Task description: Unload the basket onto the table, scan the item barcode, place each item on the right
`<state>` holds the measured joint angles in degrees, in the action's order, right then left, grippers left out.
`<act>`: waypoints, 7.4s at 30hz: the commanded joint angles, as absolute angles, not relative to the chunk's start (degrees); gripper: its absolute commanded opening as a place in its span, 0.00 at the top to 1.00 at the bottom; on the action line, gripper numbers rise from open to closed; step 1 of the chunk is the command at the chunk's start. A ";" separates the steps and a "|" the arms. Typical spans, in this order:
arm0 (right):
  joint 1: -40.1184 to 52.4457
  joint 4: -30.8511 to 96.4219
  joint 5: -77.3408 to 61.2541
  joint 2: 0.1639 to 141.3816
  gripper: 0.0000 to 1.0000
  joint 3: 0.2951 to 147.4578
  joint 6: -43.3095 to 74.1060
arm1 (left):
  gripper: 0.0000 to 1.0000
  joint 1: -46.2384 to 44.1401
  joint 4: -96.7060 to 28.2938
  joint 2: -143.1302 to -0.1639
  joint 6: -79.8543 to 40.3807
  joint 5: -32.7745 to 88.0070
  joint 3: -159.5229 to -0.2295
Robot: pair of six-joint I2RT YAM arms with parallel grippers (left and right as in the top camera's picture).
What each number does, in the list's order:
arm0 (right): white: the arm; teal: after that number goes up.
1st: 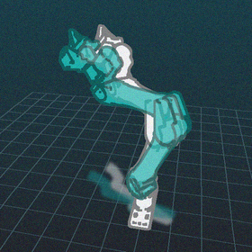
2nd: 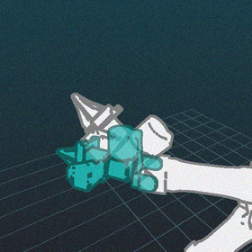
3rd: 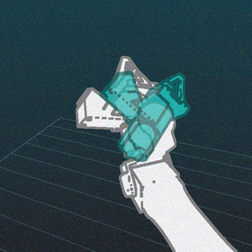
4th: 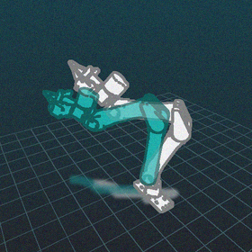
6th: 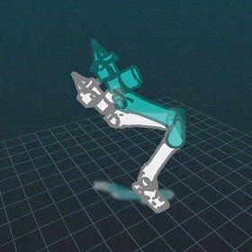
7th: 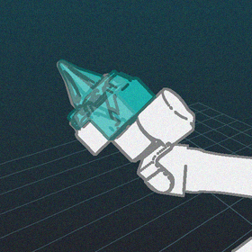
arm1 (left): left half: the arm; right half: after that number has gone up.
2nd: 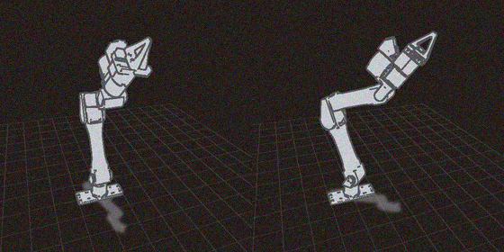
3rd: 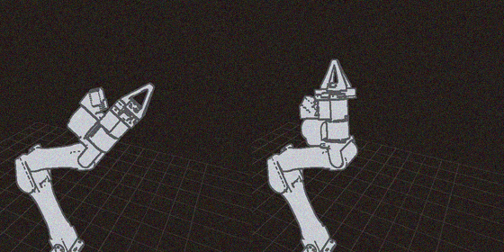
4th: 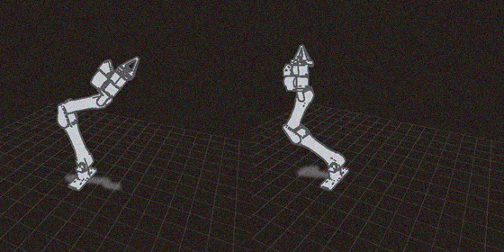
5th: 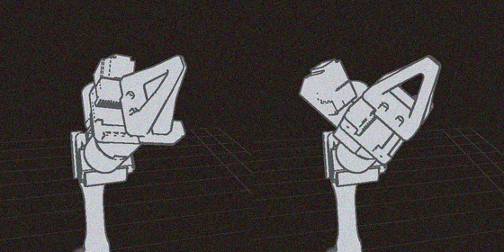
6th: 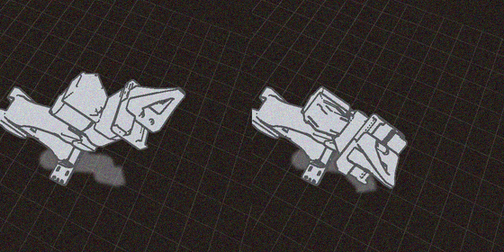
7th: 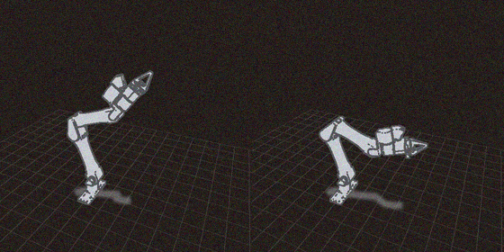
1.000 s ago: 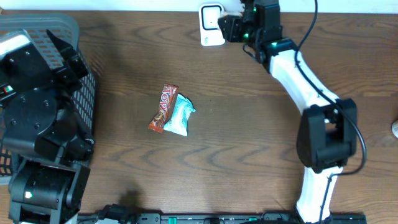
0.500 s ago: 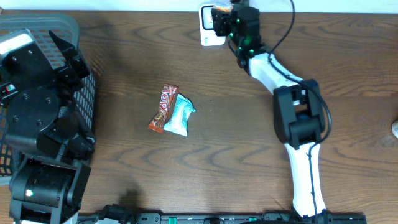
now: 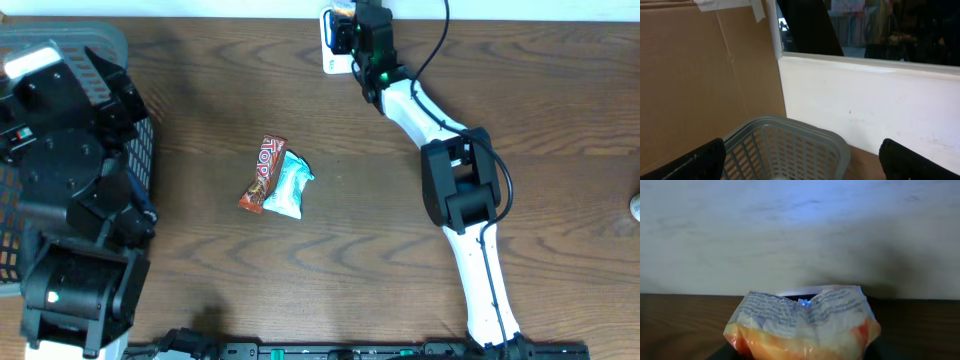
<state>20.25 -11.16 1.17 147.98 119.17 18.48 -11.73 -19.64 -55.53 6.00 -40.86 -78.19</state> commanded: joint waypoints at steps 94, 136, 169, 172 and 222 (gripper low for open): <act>31.81 54.28 -35.18 113.32 0.01 95.22 17.02 | 0.02 -11.53 -16.40 -50.02 3.79 -39.03 -77.84; 33.34 50.46 -33.76 131.37 0.99 95.59 19.46 | 0.02 -11.53 -17.08 -48.86 3.79 -39.03 -77.84; 26.61 35.70 -41.89 122.19 0.01 76.77 22.70 | 0.02 -11.53 -17.08 -48.86 3.77 -39.00 -77.84; 27.49 26.50 -41.91 122.96 0.01 72.20 28.67 | 0.02 -11.53 -17.10 -48.86 3.77 -39.00 -77.84; 34.17 23.07 -25.08 116.49 0.01 71.46 38.98 | 0.02 -11.53 -17.72 -49.39 3.75 -39.00 -77.84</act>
